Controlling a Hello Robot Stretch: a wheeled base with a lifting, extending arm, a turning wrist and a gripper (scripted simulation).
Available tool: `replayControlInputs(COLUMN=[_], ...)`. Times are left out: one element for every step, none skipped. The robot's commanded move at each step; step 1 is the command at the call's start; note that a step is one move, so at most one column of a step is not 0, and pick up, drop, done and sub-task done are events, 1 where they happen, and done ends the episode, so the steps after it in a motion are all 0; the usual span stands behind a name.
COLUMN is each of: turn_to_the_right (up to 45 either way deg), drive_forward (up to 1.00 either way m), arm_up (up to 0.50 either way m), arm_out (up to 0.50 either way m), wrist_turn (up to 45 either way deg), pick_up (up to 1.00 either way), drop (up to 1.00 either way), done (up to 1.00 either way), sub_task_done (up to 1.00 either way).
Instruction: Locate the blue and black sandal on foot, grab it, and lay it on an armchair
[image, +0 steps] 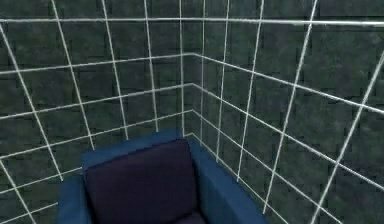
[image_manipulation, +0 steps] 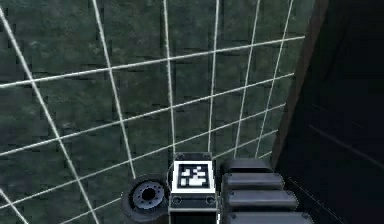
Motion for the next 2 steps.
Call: replayControlInputs(turn_to_the_right=[-21.0, 9.0], drive_forward=[0.00, 0.00], arm_up=[0.00, 0.00], arm_out=[0.00, 0.00], wrist_turn=[0.0, 0.0], pick_up=[0.00, 0.00], drop=[0.00, 0.00], done=[0.00, 0.00], sub_task_done=[0.00, 0.00])
